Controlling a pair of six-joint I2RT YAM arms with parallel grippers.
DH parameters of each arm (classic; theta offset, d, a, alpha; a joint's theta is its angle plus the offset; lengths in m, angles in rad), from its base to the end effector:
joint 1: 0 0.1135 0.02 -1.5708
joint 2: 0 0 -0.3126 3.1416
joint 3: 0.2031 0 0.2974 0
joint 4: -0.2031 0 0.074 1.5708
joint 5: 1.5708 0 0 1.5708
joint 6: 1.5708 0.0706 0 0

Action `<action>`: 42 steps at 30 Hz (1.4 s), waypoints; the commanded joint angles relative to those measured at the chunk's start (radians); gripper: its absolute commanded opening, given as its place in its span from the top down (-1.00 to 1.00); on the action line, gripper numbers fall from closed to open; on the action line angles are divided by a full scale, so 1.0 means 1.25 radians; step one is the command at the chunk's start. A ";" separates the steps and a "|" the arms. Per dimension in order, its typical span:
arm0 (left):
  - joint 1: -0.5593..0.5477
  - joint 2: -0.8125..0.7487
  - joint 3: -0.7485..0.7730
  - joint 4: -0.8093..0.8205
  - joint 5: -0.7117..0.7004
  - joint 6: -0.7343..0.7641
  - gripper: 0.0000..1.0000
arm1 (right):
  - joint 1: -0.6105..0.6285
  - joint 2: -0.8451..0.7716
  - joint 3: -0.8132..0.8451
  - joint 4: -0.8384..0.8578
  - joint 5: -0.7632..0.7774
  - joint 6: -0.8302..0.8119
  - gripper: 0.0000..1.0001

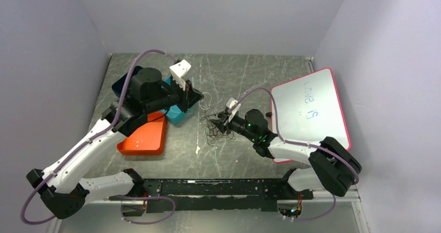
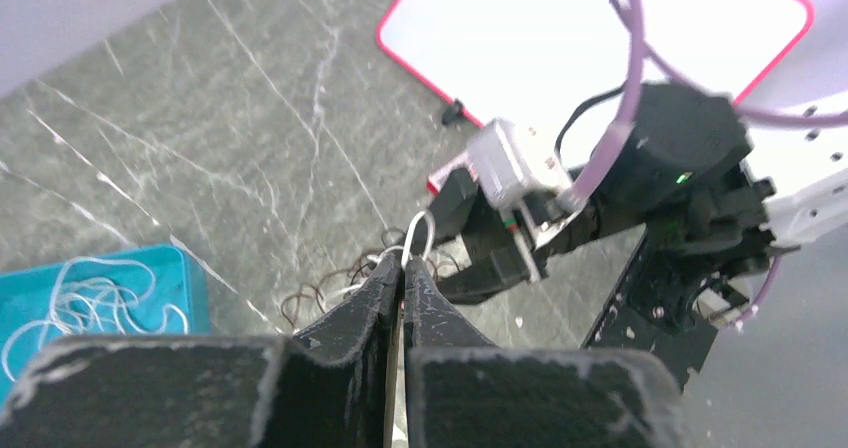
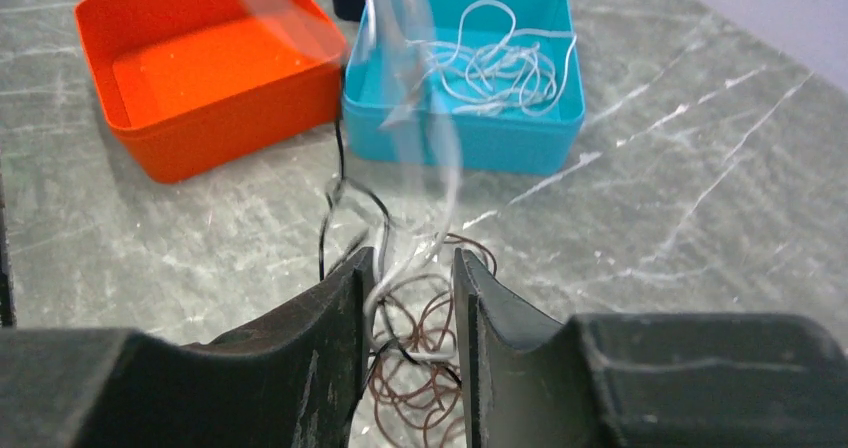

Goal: Untangle the cables

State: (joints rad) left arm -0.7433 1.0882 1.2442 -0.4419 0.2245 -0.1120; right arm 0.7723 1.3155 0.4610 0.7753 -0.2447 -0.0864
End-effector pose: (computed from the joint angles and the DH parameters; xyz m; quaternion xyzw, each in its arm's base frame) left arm 0.2032 -0.2081 0.4546 0.3108 0.7354 -0.3285 0.5046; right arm 0.2170 0.2353 0.2244 -0.3788 0.6284 0.3109 0.6041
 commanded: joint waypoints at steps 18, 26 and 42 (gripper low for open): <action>-0.005 0.015 0.242 0.026 -0.110 0.014 0.86 | -0.001 0.131 -0.104 0.162 0.100 0.124 0.68; -0.004 0.052 0.349 -0.005 -0.175 0.063 0.86 | -0.001 0.149 -0.142 0.191 0.125 0.153 0.75; -0.005 0.077 0.377 -0.013 -0.177 0.082 0.86 | 0.000 -0.218 -0.169 0.057 0.135 0.145 -0.18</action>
State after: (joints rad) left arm -0.7433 1.1881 1.7348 -0.4610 0.0109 -0.0166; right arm 0.7723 1.1767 0.2123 0.9333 -0.0998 0.1123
